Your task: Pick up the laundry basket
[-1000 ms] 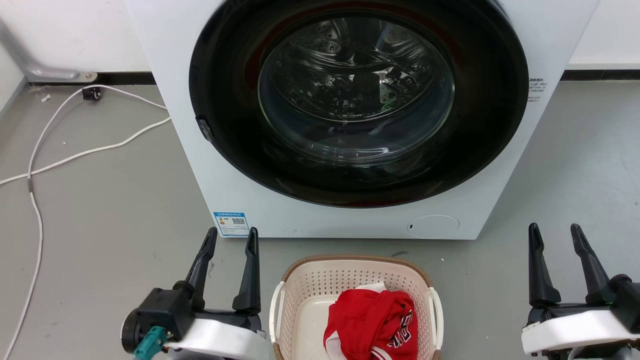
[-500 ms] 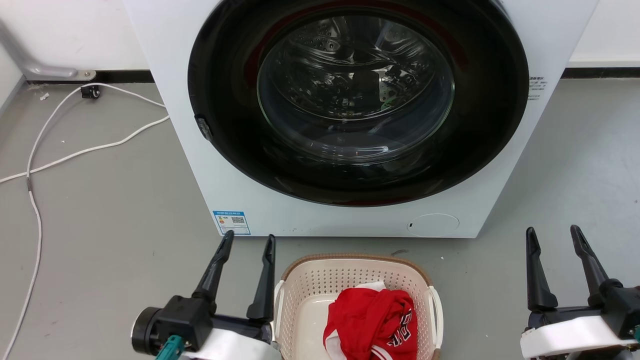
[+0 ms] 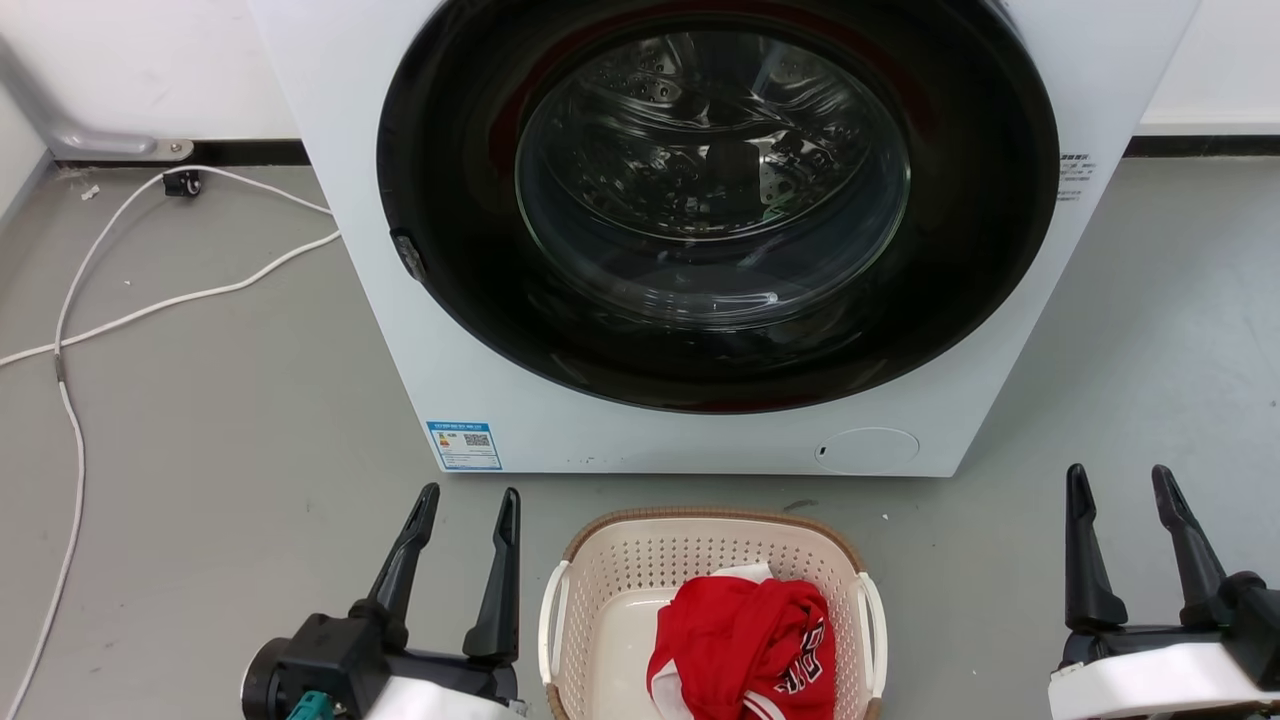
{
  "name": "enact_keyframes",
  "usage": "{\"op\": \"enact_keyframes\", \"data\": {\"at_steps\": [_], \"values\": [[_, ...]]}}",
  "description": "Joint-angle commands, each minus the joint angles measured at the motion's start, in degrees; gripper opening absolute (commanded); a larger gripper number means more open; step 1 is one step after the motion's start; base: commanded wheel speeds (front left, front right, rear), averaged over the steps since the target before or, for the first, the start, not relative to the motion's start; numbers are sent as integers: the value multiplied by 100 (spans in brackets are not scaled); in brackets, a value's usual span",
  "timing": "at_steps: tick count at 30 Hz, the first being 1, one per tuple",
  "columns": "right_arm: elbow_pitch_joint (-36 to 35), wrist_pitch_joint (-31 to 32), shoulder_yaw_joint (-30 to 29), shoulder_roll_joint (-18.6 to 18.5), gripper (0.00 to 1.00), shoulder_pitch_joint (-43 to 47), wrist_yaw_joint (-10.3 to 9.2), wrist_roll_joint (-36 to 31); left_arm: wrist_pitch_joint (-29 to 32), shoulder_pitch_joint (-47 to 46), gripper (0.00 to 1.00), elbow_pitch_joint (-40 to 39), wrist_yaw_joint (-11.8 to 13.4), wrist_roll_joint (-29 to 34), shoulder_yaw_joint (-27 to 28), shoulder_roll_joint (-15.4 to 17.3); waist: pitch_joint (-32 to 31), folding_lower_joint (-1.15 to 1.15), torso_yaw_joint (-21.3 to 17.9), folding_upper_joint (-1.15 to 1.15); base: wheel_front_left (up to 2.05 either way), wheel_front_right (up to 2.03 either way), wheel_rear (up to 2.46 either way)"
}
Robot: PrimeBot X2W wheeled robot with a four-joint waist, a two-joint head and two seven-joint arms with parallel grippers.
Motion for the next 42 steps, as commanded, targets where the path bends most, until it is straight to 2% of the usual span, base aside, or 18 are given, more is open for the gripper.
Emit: {"op": "enact_keyframes", "data": {"at_steps": [1,9,33,42], "values": [[5,-35,5,-9,100,58,-2,-99,-38,60,100,18,-31,81,-11,-3,-10,0,-2,0,0,0,0],[7,-114,8,-8,100,76,-2,-385,-125,67,100,160,-37,559,-166,-4,-48,0,4,0,0,0,0],[-47,-111,28,-8,100,83,-2,-382,-117,42,100,151,65,720,-165,-6,7,0,11,0,0,0,0],[-6,-111,80,-8,100,-326,-2,-465,-117,-306,100,183,102,987,-166,-6,714,0,-120,0,0,0,0]]}}
